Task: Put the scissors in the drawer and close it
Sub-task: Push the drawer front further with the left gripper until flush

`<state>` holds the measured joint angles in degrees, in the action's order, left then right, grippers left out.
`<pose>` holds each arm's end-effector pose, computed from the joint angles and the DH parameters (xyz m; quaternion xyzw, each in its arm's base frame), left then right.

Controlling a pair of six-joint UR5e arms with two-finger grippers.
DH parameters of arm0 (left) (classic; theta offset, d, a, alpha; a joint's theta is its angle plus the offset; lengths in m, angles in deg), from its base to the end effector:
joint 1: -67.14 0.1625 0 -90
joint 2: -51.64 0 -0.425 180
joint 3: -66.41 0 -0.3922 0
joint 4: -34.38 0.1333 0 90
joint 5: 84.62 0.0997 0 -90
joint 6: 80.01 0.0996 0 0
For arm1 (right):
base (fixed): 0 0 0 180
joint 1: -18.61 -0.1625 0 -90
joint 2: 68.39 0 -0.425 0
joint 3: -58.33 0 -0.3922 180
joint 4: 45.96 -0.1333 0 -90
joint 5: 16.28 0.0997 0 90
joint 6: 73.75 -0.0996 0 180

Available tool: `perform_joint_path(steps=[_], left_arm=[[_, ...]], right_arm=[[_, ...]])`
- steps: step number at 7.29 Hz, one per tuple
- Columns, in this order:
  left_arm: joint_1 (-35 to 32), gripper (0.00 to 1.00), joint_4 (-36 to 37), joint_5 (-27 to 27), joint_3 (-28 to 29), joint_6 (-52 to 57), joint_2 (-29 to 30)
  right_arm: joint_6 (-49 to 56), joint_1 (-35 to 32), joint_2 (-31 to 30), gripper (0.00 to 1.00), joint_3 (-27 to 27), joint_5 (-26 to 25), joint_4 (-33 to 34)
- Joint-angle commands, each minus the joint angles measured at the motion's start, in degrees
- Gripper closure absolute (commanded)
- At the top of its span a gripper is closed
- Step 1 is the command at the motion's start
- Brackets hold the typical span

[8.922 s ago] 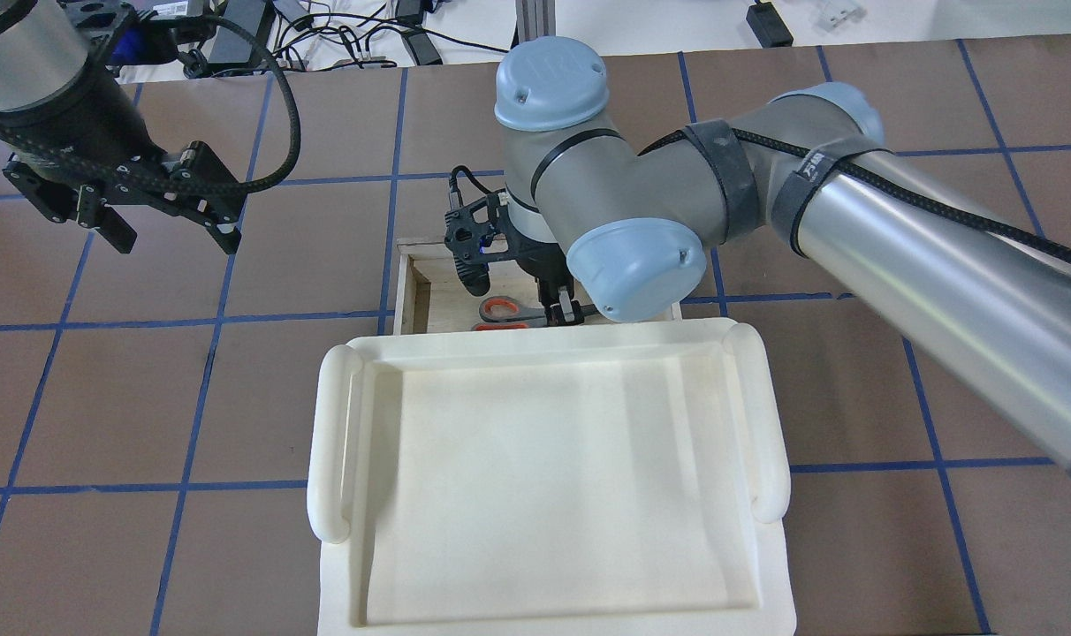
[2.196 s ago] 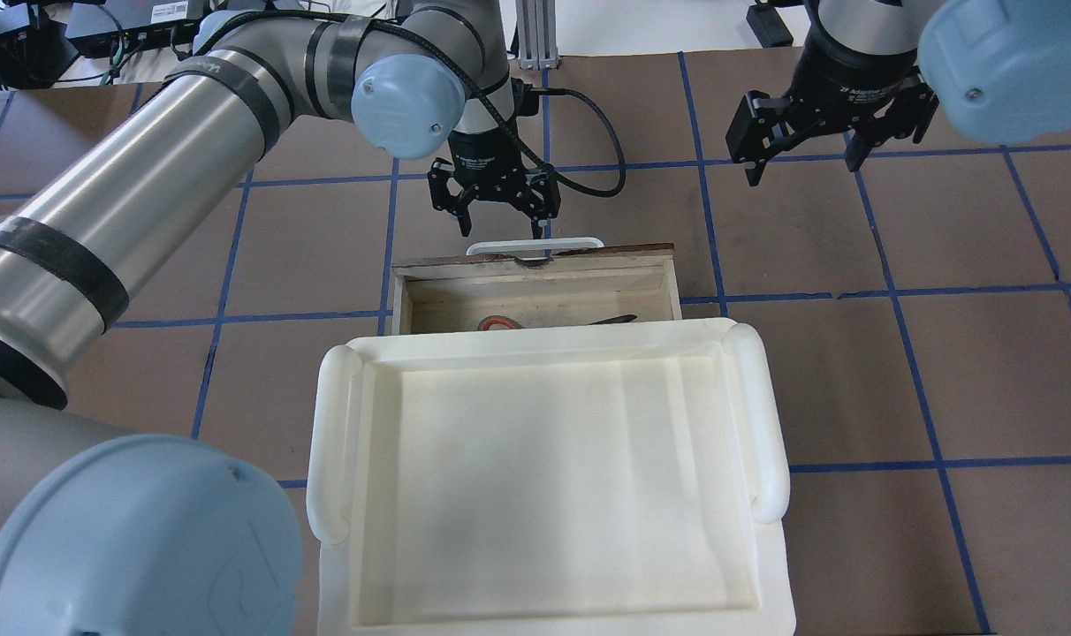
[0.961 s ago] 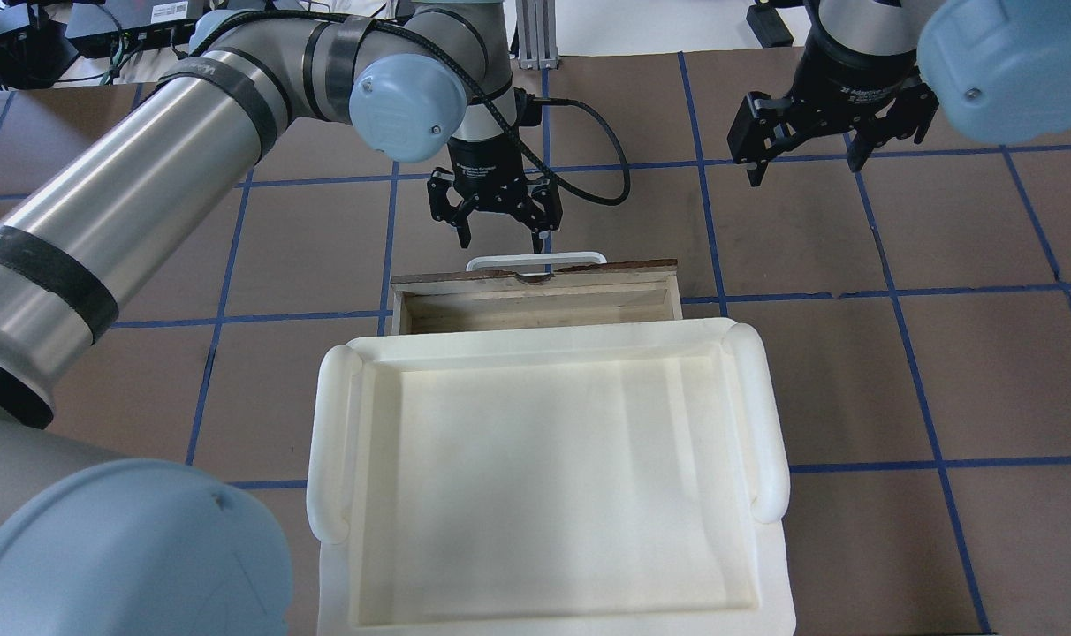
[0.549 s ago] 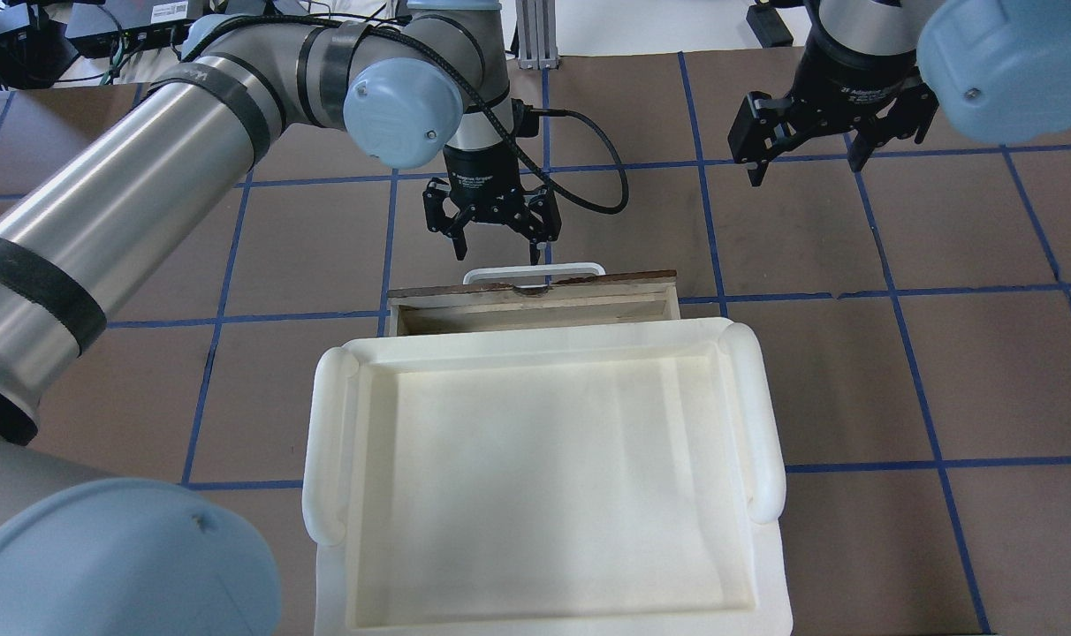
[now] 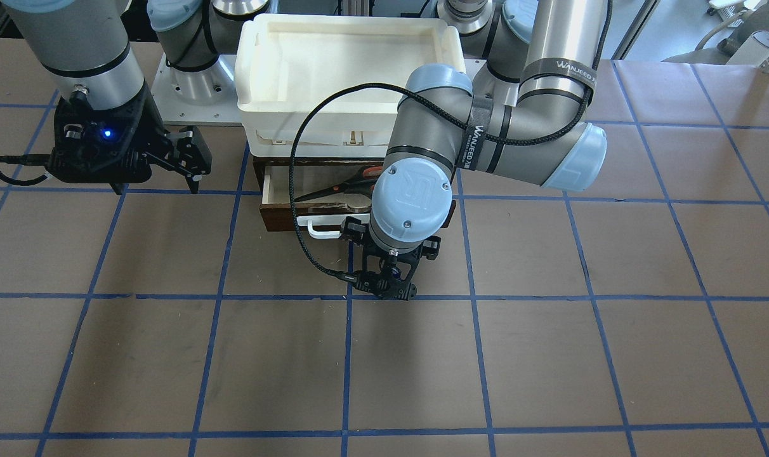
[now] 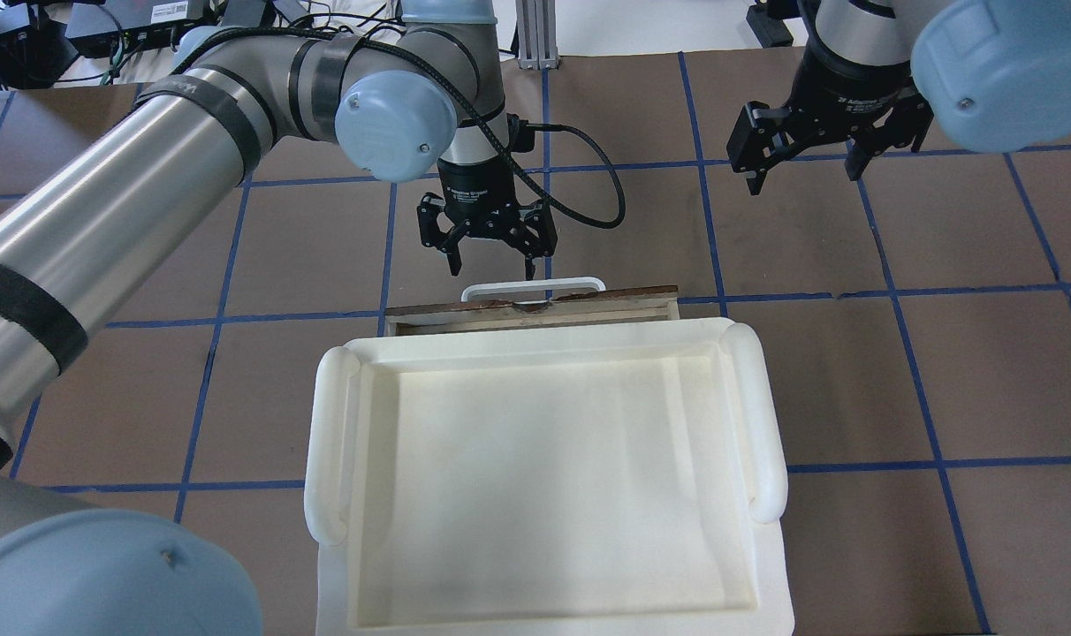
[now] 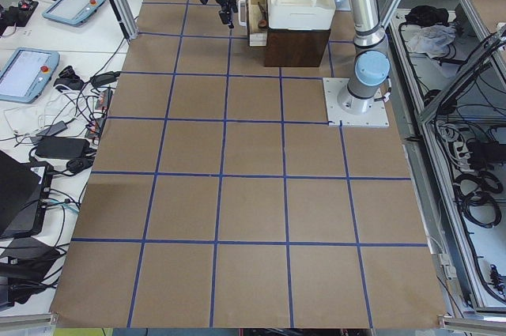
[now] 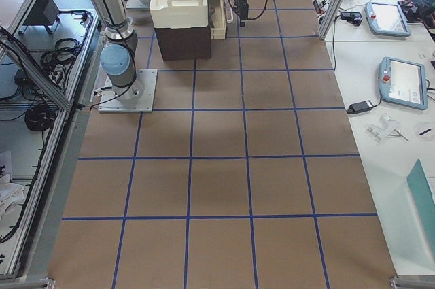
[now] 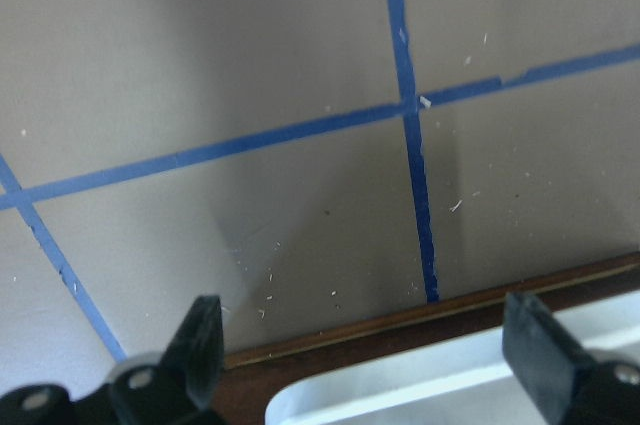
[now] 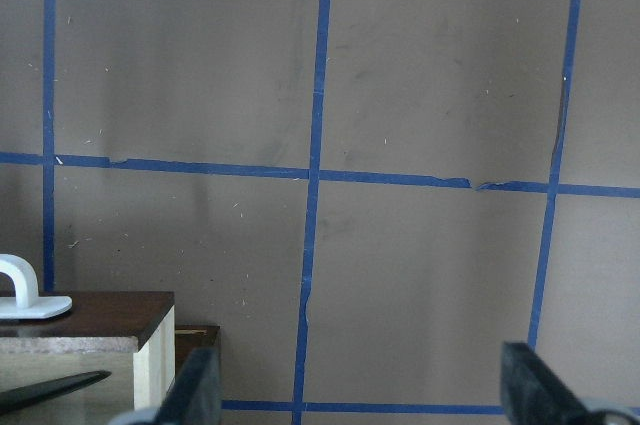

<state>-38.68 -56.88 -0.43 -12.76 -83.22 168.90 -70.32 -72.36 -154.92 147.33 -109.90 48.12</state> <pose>-0.3113 -0.5726 0.3047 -0.1006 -0.9817 -0.1597 0.0240 0.1358 -0.5178 0.4733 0.0379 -0.9987 0.0134 0.0319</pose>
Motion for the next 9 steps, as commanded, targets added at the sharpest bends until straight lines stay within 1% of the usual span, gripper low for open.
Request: perform_joint_path(steps=[1, 6, 9], left_arm=[[0.0, 0.0, -0.49, 0.0, -1.59, -0.57, -1.24], [-0.17, 0.0, -1.46, -0.78, -5.81, -1.8, -3.97], [-0.17, 0.0, -3.13, -1.23, -6.17, -2.33, -5.38]], right_arm=[[-0.09, 0.0, -0.04, 0.0, 0.12, -0.07, 0.05], [-0.09, 0.0, -0.04, 0.0, 0.12, -0.07, 0.14], [0.0, 0.0, -0.12, 0.0, 0.2, -0.07, 0.05]])
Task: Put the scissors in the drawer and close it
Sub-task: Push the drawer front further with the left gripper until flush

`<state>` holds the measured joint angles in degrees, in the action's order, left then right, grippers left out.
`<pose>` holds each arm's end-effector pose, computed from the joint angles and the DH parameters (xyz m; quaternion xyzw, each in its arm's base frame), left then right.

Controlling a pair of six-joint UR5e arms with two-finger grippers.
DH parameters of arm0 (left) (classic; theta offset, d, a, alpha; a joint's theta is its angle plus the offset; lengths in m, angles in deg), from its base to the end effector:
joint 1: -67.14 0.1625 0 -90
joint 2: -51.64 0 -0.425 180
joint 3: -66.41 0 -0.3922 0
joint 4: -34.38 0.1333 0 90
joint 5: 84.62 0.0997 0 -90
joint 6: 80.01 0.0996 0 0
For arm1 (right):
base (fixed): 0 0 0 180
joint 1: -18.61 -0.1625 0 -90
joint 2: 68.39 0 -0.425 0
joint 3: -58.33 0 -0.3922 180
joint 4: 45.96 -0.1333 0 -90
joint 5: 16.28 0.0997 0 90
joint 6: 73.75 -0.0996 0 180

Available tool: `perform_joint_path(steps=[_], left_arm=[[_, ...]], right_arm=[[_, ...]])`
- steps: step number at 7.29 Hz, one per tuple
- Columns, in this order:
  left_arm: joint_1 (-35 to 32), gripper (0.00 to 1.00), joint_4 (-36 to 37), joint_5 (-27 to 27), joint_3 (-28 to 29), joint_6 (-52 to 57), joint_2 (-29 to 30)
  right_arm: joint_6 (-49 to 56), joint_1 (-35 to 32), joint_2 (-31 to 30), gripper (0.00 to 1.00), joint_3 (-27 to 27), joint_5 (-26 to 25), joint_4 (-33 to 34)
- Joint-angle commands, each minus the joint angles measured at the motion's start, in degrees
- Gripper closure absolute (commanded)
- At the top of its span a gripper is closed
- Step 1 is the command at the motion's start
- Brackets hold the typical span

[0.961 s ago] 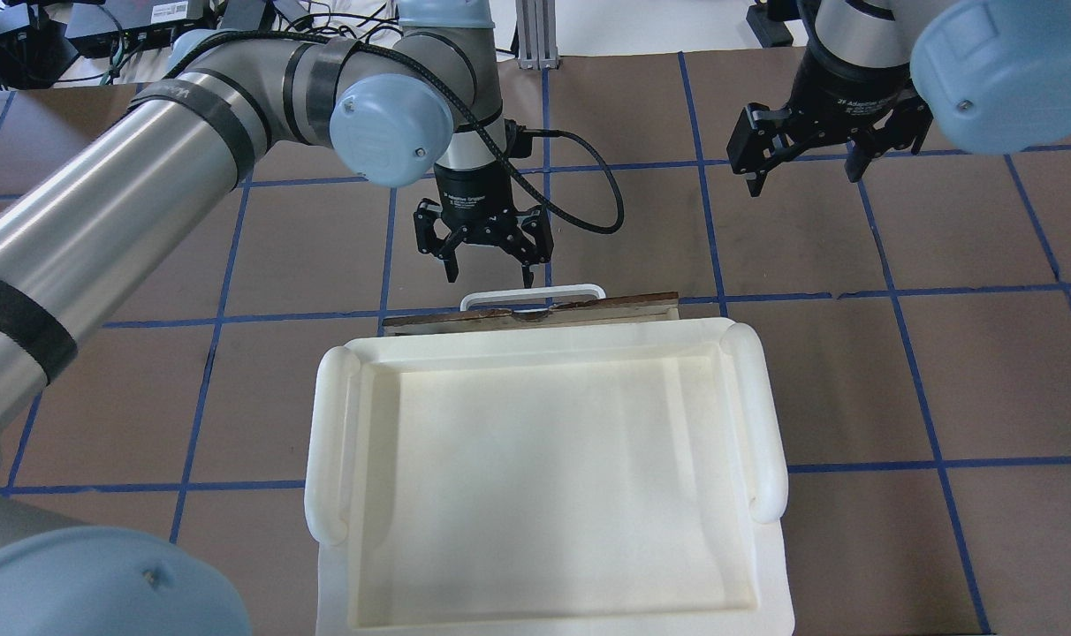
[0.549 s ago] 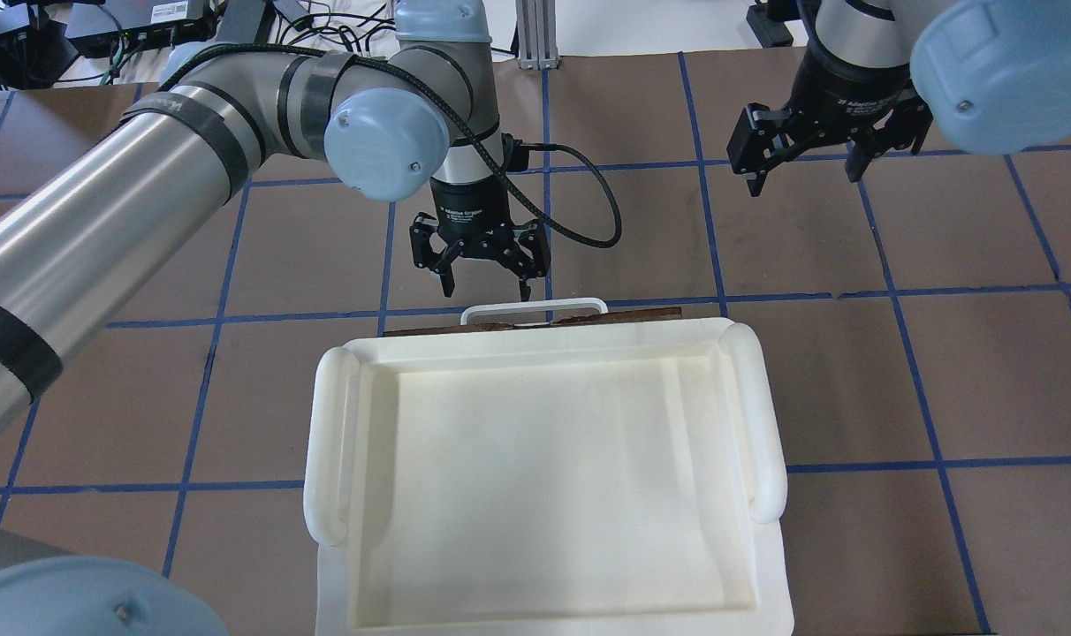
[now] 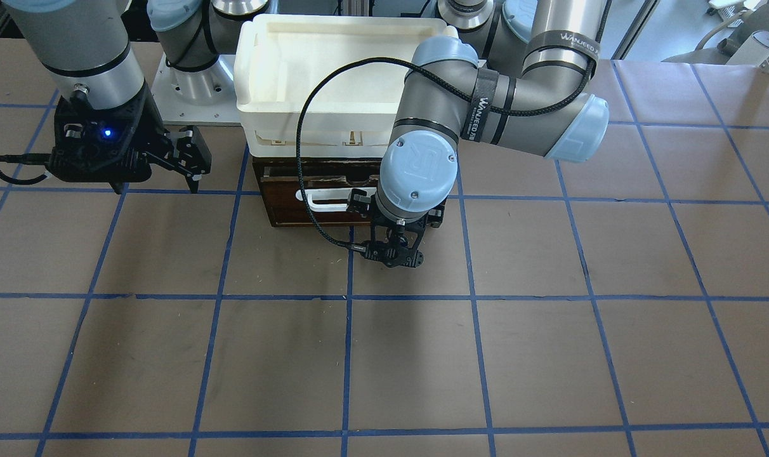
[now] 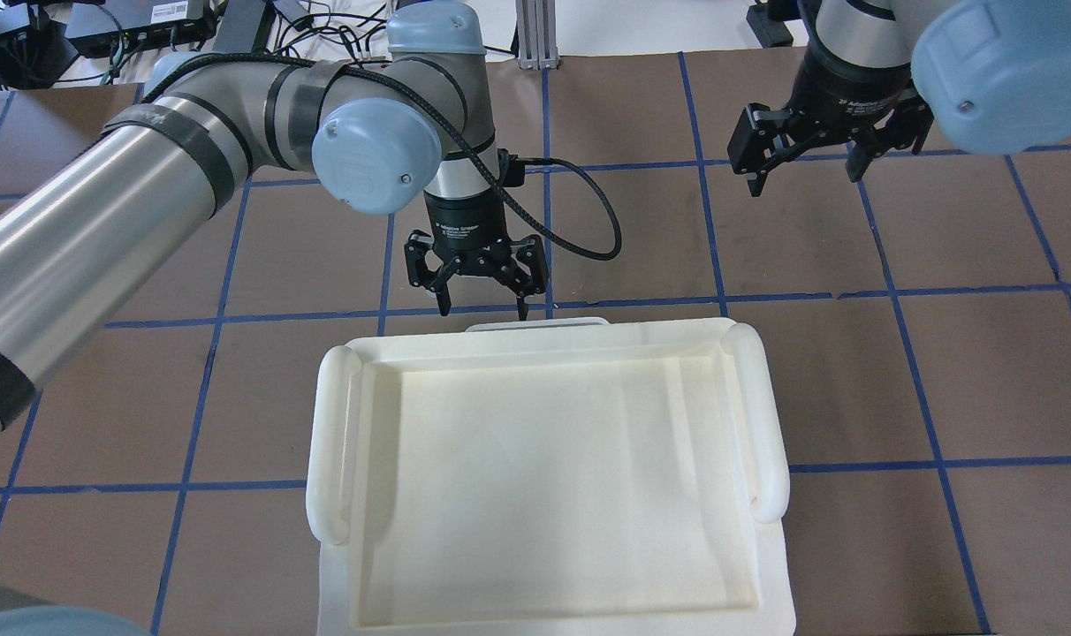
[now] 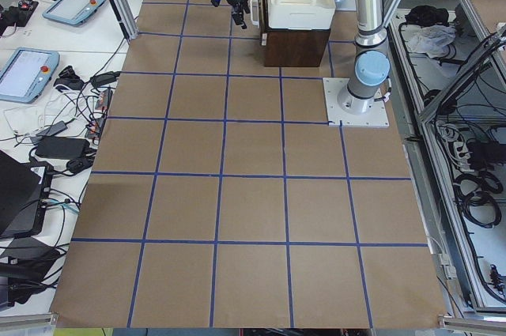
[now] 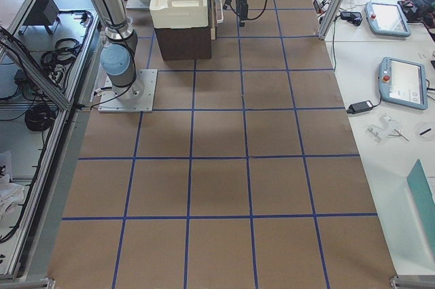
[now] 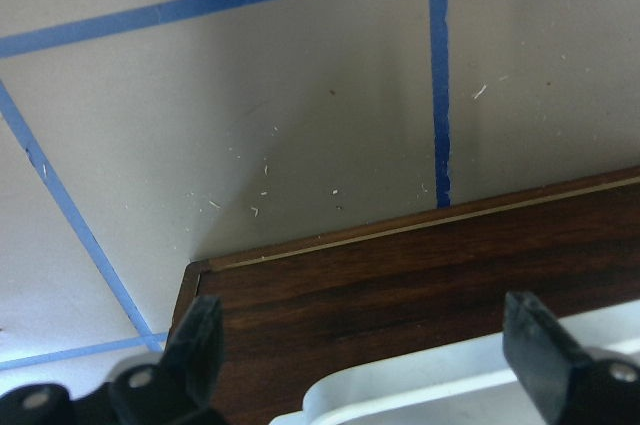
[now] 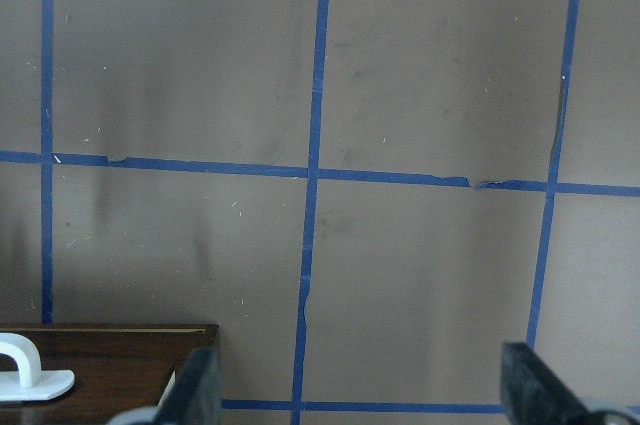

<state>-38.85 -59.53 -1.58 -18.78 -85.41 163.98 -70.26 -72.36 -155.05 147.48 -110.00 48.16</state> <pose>-0.3029 -0.5292 0.3090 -0.0793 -0.9776 -0.1935 0.0241 0.1356 -0.5169 0.4732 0.0384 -0.9986 0.0135 0.0328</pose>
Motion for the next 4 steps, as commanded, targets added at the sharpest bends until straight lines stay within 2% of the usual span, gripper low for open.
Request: perform_joint_path(steps=[1, 4], left_arm=[[0.0, 0.0, -2.22, 0.01, -0.24, -0.31, -0.72], [0.0, 0.0, -3.37, -0.08, -0.59, -0.4, -0.63]], right_arm=[[-0.15, 0.0, 0.0, 0.0, 0.06, 0.11, 0.01], [-0.15, 0.08, -0.09, 0.0, 0.15, -0.94, 0.01]])
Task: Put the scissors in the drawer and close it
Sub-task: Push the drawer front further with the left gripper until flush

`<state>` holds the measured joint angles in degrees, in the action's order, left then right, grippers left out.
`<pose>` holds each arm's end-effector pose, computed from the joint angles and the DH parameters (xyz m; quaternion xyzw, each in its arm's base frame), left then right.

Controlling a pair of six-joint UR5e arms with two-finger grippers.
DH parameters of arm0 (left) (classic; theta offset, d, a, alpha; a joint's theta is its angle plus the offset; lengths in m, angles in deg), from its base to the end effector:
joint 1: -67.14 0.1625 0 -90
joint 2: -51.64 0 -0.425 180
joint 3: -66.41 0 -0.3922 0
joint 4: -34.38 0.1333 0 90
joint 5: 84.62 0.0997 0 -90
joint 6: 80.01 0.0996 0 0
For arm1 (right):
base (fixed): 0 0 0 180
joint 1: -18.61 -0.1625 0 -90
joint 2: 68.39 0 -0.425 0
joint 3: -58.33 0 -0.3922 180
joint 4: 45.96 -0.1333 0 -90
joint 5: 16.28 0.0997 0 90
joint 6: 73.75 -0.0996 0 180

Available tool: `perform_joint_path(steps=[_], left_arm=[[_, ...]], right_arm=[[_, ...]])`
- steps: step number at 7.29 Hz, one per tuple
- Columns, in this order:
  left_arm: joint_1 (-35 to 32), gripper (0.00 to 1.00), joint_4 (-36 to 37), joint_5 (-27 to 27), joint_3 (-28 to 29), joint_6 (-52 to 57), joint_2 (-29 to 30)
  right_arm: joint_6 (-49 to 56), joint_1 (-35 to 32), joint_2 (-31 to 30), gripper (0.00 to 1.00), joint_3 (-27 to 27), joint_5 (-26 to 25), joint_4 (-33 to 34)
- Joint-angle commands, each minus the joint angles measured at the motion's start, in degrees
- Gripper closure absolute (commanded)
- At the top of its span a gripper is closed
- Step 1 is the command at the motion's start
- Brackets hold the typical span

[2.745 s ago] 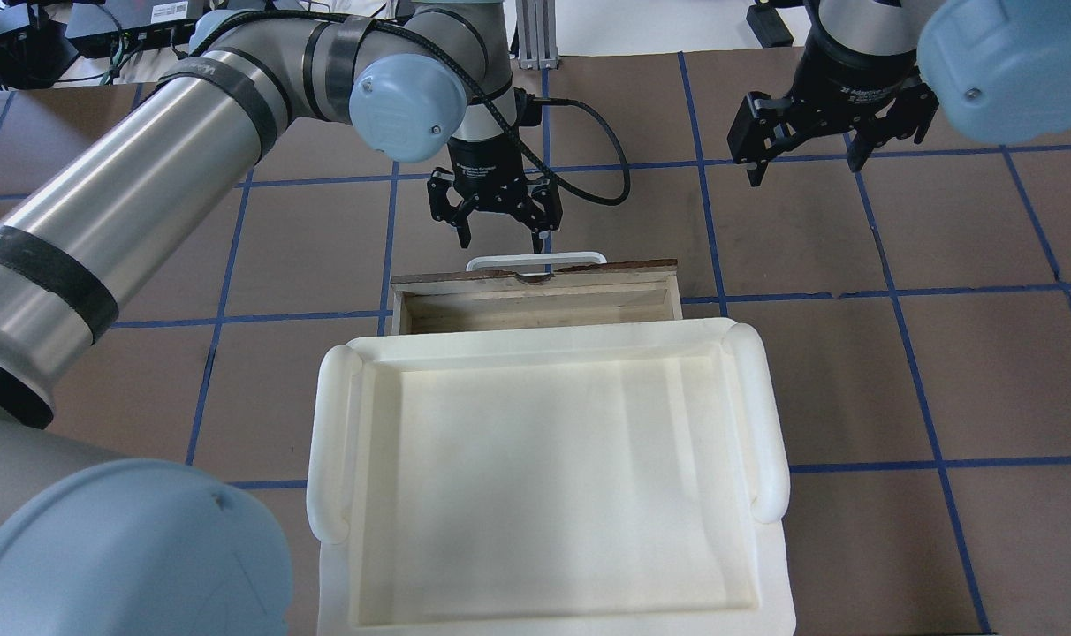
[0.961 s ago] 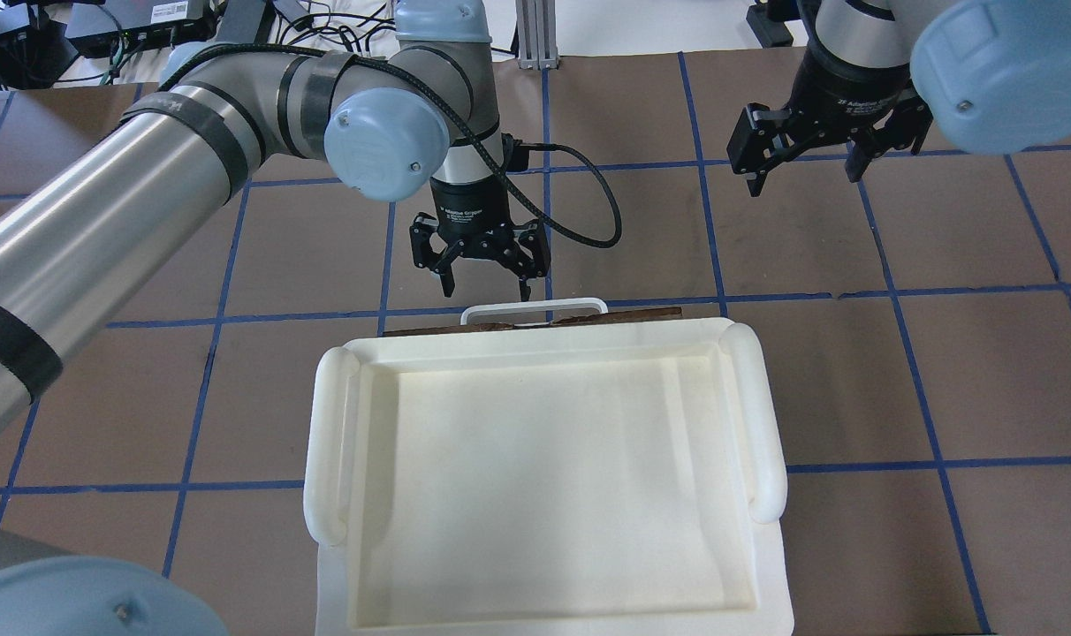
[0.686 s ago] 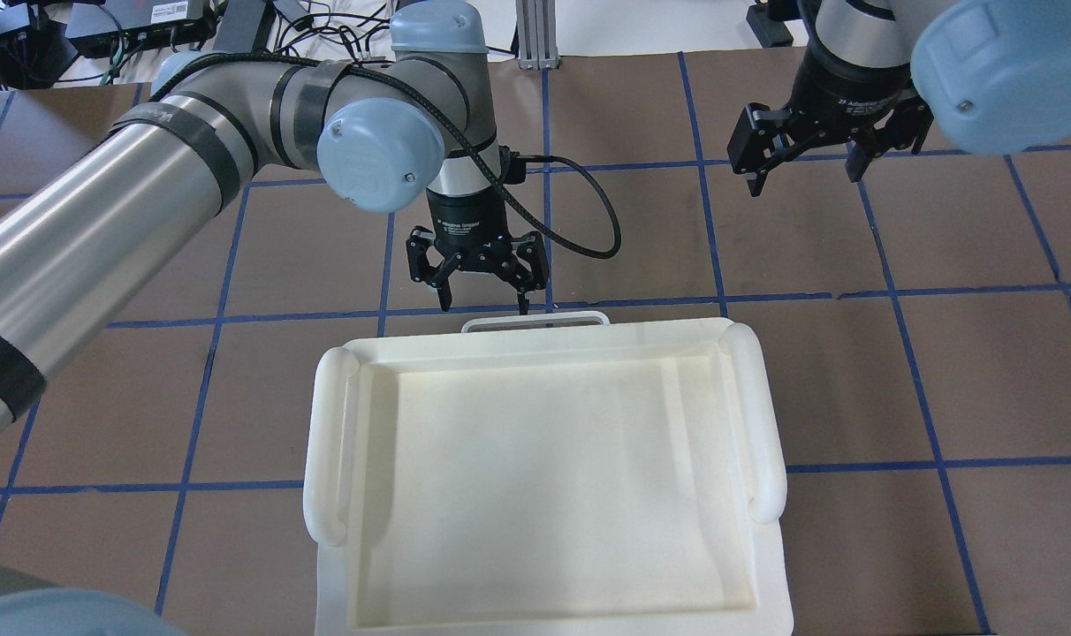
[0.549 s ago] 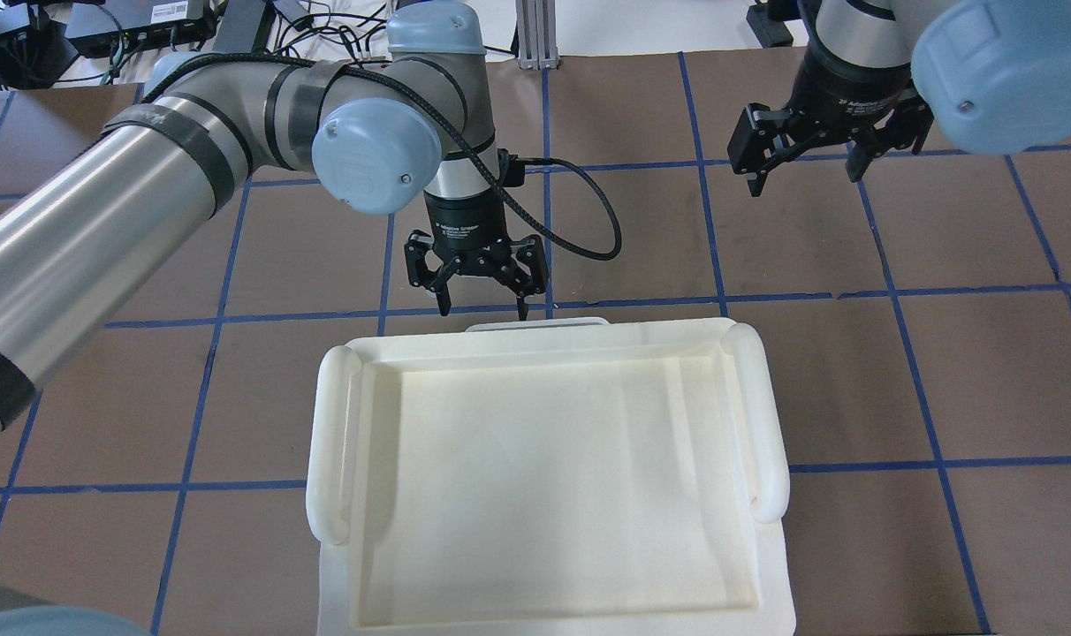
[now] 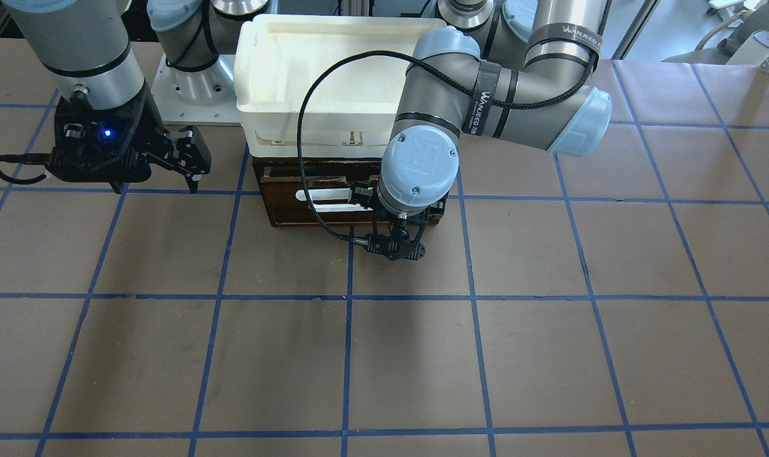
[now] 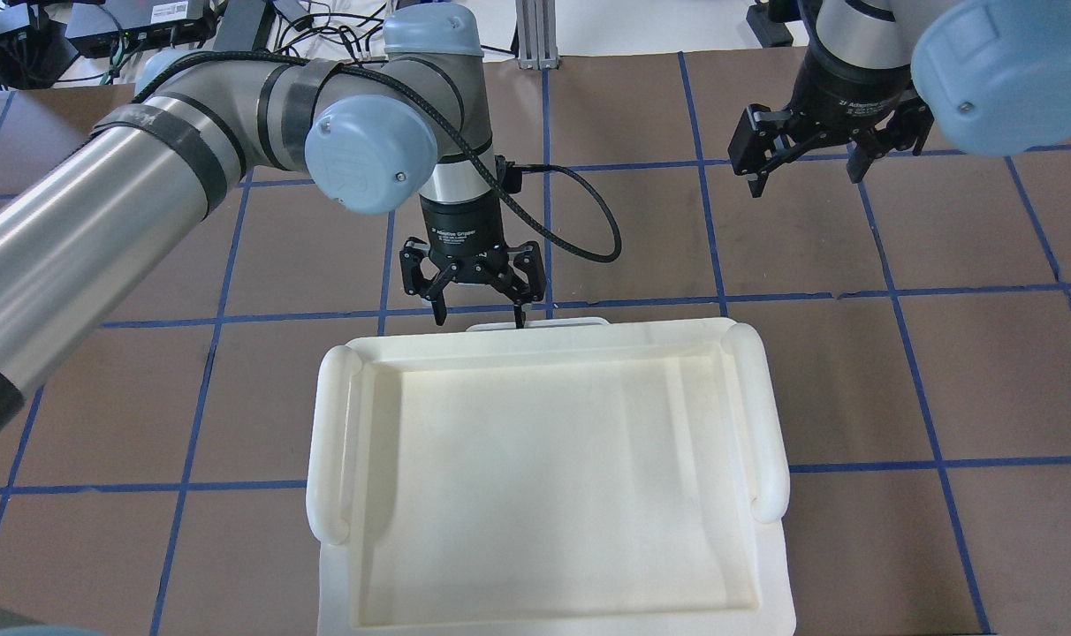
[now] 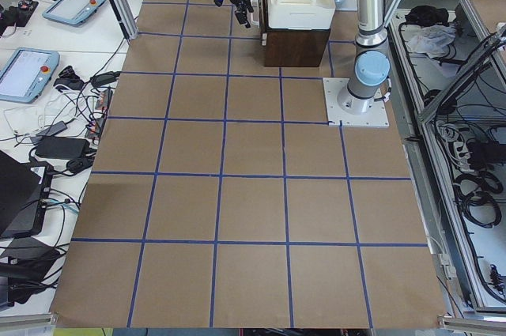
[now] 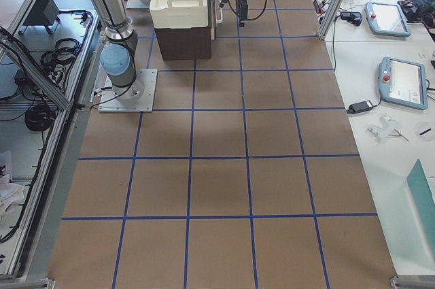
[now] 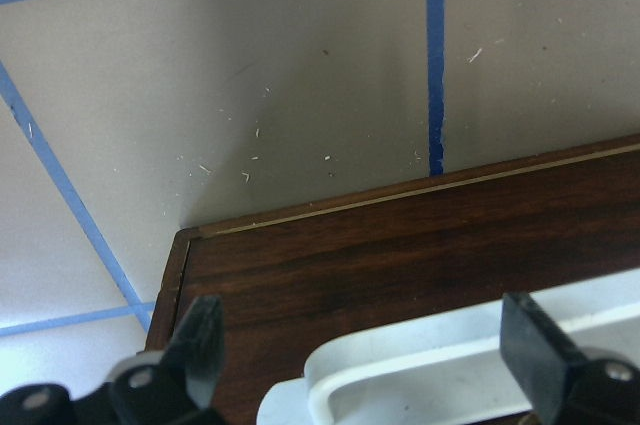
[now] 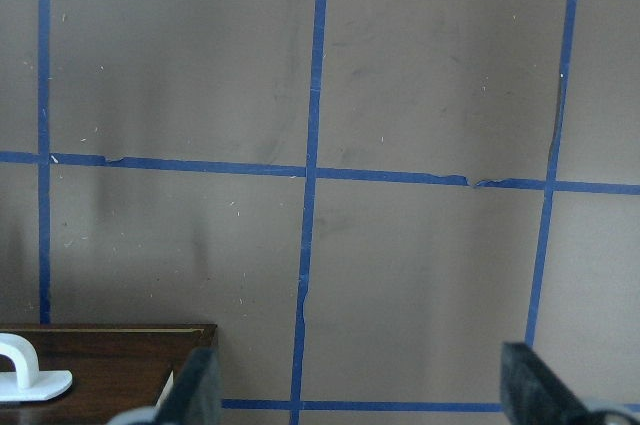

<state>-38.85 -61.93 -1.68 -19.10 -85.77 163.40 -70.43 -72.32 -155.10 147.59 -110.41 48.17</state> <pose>-0.3008 -0.5212 0.3103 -0.0746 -0.9743 -0.2116 0.0207 0.1345 -0.5165 0.4728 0.0366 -0.9986 0.0130 0.0363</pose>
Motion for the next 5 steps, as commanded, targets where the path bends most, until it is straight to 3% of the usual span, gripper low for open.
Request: perform_joint_path(steps=[1, 5], left_arm=[[-0.09, 0.0, -0.99, 0.03, -0.53, -0.04, -0.13], [-0.09, 0.0, -3.0, -0.06, -0.71, 0.05, -0.57]], right_arm=[[0.02, -0.04, -0.03, 0.0, 0.03, -0.62, 0.0], [0.02, 0.05, -0.12, 0.0, 0.03, -0.62, 0.26]])
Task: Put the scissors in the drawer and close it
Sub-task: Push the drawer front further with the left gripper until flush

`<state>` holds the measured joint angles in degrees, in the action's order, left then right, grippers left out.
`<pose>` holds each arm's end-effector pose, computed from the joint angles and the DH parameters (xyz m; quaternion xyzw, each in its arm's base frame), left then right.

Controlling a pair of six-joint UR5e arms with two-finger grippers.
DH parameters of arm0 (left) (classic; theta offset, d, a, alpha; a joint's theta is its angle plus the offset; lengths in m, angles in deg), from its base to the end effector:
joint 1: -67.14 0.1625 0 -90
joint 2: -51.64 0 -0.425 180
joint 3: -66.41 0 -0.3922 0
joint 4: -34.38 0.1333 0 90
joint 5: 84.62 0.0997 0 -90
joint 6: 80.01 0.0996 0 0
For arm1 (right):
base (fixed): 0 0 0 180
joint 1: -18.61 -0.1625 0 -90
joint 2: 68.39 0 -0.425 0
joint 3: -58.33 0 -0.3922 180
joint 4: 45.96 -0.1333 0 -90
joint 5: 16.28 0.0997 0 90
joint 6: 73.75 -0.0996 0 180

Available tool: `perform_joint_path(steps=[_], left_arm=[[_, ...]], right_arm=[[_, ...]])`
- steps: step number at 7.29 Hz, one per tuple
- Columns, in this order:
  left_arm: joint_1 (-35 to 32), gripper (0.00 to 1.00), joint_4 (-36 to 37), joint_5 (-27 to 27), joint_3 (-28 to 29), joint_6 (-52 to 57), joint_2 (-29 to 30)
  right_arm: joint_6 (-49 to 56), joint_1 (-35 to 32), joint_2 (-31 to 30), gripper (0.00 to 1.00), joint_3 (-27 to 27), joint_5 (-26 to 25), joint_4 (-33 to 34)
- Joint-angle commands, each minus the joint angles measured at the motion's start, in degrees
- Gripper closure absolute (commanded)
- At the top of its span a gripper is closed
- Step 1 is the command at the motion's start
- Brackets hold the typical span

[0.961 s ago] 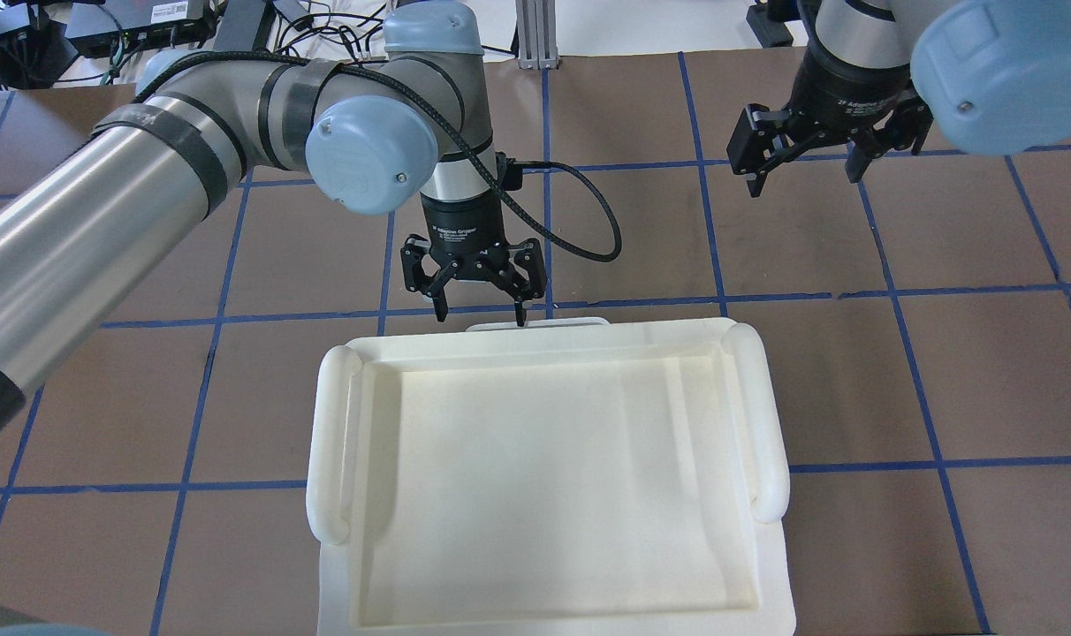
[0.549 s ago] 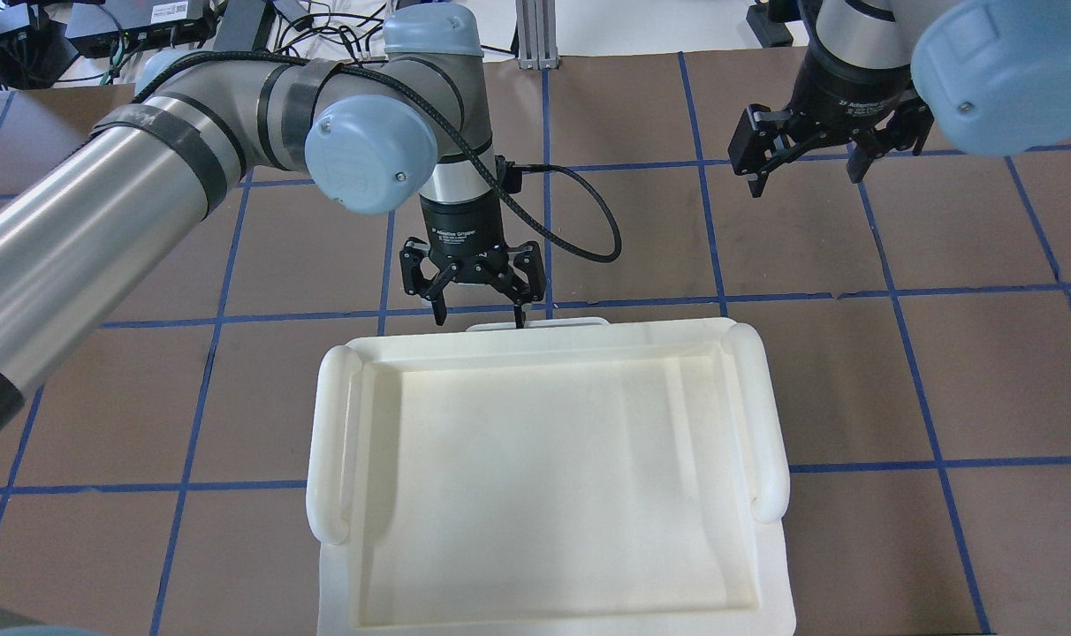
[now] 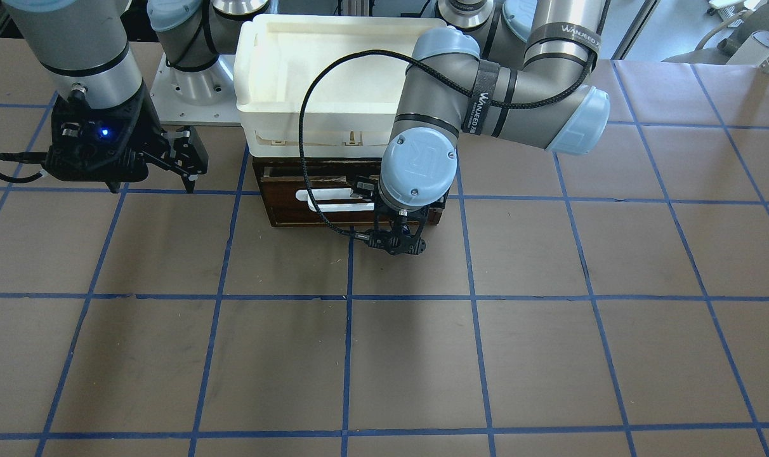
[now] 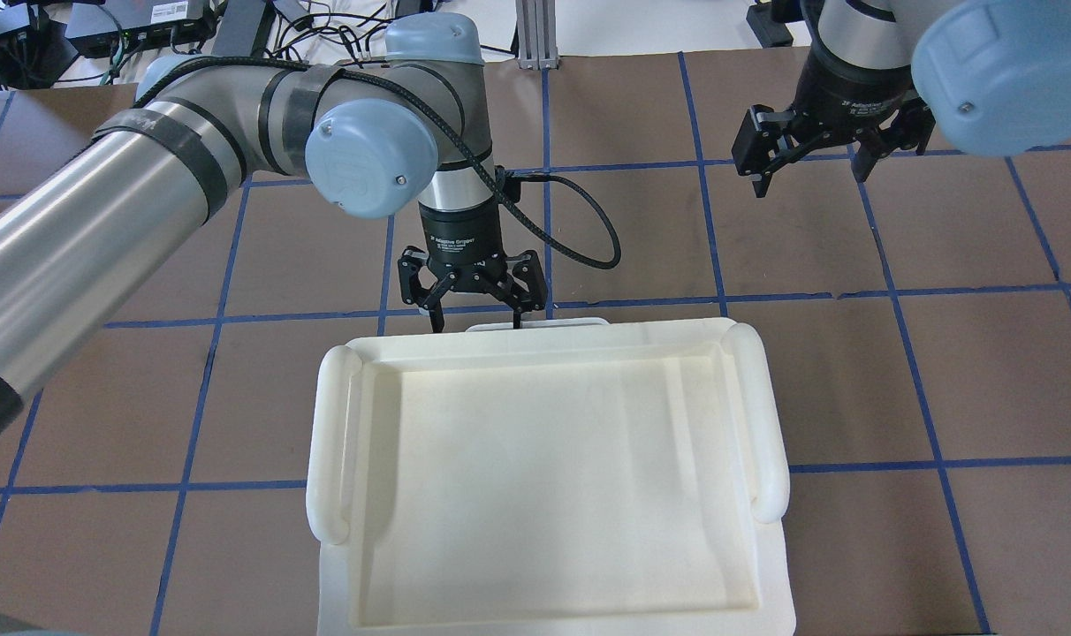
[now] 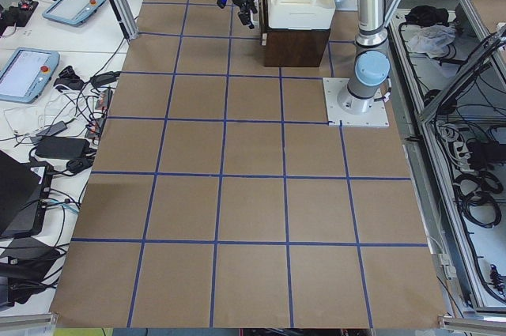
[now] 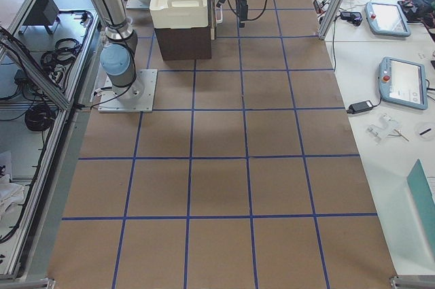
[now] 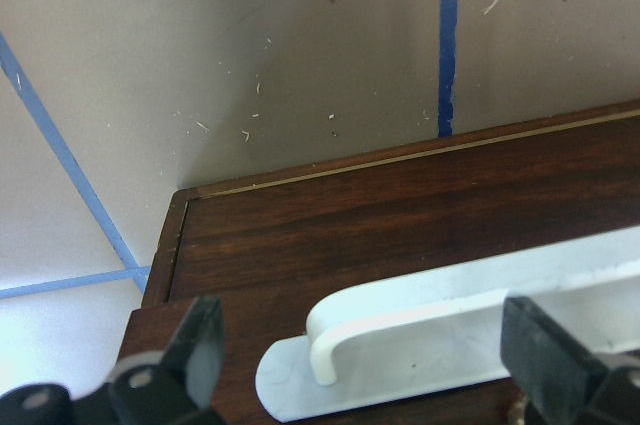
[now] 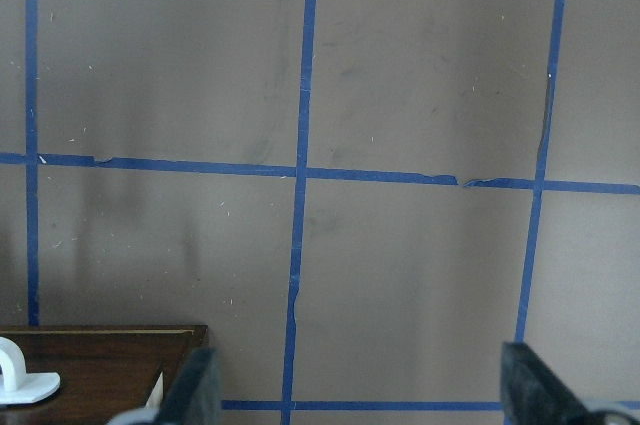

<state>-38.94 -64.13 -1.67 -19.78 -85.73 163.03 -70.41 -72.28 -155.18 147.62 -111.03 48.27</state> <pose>-0.2991 -0.5122 0.3071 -0.0740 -0.9696 -0.2326 0.0162 0.1331 -0.5163 0.4735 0.0362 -0.9984 0.0142 0.0417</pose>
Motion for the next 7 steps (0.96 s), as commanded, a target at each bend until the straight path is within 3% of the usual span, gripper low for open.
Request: perform_joint_path(steps=[1, 7], left_arm=[[0.0, 0.0, -1.67, -0.08, -0.03, 0.0, -0.47], [0.0, 0.0, -2.74, -1.57, -1.78, 0.0, -2.58]], right_arm=[[-0.01, 0.0, -0.04, 0.0, 0.0, 0.08, 0.69], [-0.01, 0.0, 0.05, 0.0, 0.0, 0.0, 0.08]])
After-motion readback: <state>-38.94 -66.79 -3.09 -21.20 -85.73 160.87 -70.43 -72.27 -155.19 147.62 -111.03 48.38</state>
